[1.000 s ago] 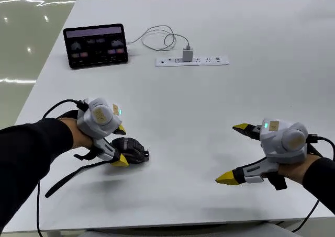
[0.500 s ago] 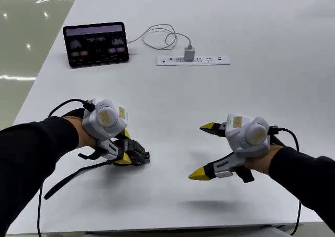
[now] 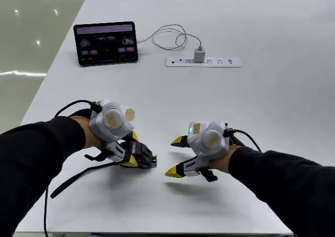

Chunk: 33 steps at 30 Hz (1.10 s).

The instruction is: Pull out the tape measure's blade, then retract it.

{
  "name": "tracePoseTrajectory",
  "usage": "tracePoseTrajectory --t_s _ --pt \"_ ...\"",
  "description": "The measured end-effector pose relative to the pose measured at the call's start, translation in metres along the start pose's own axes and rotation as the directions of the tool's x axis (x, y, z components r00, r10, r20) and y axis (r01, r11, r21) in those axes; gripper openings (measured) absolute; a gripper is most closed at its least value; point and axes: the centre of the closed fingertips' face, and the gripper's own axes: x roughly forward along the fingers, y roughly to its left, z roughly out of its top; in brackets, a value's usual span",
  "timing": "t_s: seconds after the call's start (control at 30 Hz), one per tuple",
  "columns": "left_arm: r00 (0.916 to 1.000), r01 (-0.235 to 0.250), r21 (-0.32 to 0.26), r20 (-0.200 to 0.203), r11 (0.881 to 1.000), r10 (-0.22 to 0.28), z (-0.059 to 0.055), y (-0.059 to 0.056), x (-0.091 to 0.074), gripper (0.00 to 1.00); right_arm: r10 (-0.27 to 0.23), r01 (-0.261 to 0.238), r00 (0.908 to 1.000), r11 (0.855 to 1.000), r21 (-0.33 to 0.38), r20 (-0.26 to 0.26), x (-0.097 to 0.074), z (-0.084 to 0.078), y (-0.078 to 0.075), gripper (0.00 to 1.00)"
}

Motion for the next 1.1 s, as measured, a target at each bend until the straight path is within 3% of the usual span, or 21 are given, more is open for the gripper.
tracePoseTrajectory --t_s 0.3,0.47,0.6,0.67,1.1 --pt "0.9999 0.008 -0.009 -0.014 1.000 -0.008 -0.001 0.001 0.001 0.31 0.020 -0.020 0.9997 1.000 0.003 0.011 0.011 0.013 -0.004 0.35" --pt "0.9997 0.011 -0.021 -0.019 1.000 -0.011 -0.002 0.001 0.002 0.32 0.050 -0.050 0.9987 0.999 -0.006 -0.010 0.020 0.012 0.000 0.21" --pt "0.9997 0.009 -0.027 -0.021 1.000 -0.009 -0.003 0.001 0.002 0.32 0.072 -0.073 0.9973 0.997 -0.013 -0.015 0.027 0.013 0.006 0.17" --pt "0.9997 0.009 -0.031 -0.021 0.999 -0.010 -0.003 0.000 0.002 0.32 0.053 -0.054 0.9982 0.998 -0.032 -0.029 0.030 0.010 0.003 0.11" --pt "0.9999 0.015 -0.084 -0.003 0.996 -0.016 -0.003 0.002 0.003 0.32 0.076 -0.077 0.9964 0.996 -0.042 -0.038 0.023 0.007 0.002 0.07"
